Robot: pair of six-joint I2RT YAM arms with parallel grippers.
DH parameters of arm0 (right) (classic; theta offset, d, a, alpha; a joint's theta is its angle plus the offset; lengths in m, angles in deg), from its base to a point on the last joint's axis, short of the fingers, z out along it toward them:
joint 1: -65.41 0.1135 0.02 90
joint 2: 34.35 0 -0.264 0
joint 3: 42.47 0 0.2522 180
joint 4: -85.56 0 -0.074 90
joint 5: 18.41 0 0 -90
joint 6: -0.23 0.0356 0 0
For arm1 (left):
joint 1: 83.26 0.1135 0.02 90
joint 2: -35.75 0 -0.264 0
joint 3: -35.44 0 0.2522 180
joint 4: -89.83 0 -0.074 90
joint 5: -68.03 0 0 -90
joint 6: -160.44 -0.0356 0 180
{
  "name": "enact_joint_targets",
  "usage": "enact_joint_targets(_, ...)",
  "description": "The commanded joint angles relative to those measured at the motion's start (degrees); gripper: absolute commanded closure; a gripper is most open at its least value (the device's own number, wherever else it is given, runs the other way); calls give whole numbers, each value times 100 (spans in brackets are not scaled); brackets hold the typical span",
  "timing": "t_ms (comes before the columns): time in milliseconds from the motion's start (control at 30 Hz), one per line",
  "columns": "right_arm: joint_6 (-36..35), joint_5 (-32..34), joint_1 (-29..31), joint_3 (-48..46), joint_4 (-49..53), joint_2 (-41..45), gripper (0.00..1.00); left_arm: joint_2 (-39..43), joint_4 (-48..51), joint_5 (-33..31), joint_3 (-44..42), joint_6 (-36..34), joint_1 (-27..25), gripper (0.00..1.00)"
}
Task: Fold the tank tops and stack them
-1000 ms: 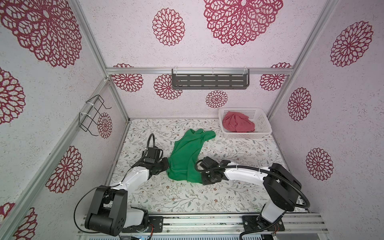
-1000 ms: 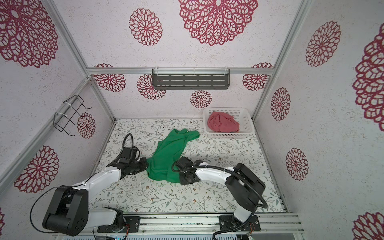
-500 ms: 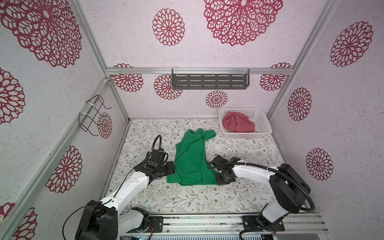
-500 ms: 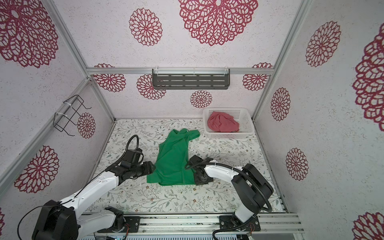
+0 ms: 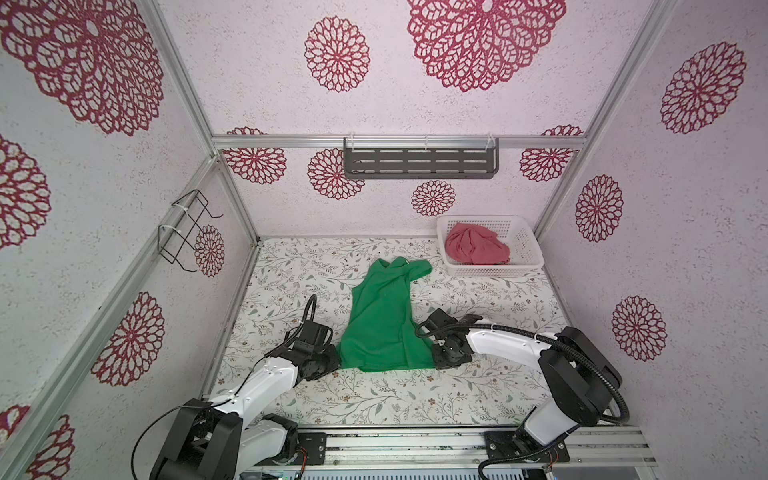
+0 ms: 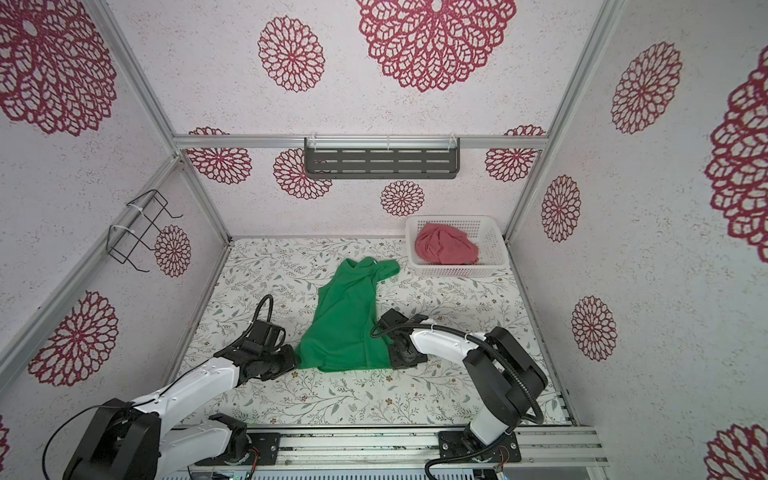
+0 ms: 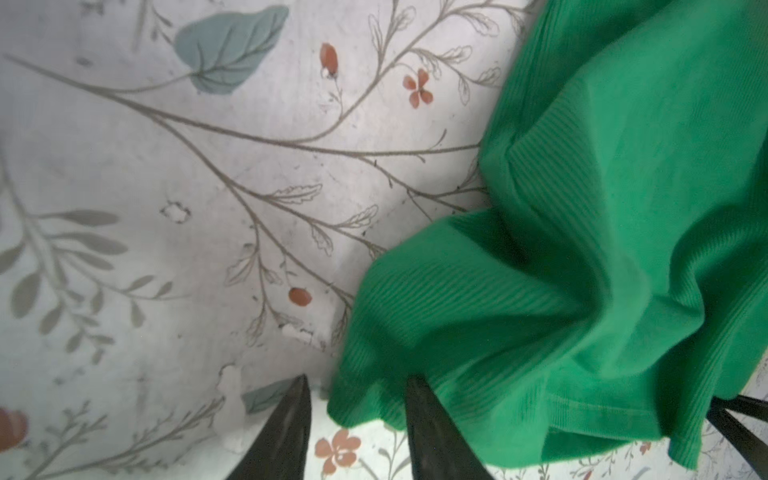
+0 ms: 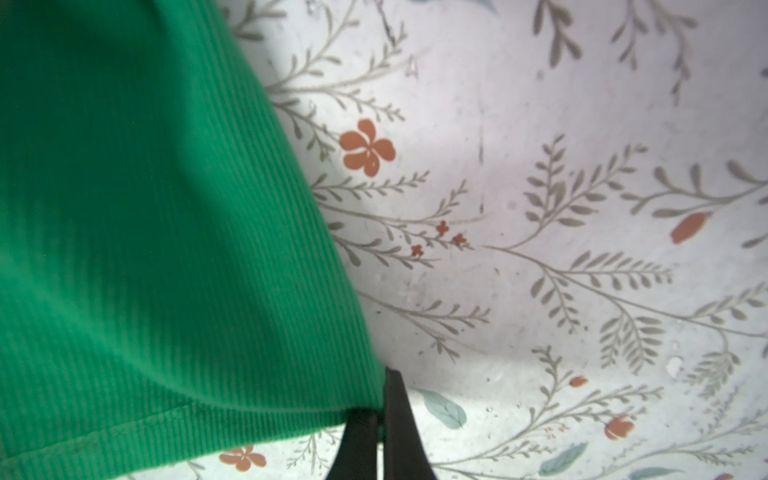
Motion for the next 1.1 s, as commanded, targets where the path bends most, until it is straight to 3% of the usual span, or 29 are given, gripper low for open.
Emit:
enact_joint_targets(0,-48,98,-70,-171,-77,-32,100,-225,-4,-186,-30,188,20,62)
enact_joint_targets(200,-70,131,-88,-202,-69,-29,100,-382,490,-189,279,-12,-63,59)
enact_joint_targets(333,-78,127,-114,-235,-77,-12,100,-116,2028,-1141,1039,-429,-306,55)
enact_joint_targets(467,-90,125,-123,-240,-86,-57,100,101,2435,-1282,1424,-401,-520,56)
enact_joint_targets(767,-72,90,-125,-247,-125,-53,100,-481,1531,-473,1381,-310,-952,62)
enact_joint_targets(1067,-28,97,-123,-370,-146,53,100,-1272,1253,-411,1520,-470,-984,65)
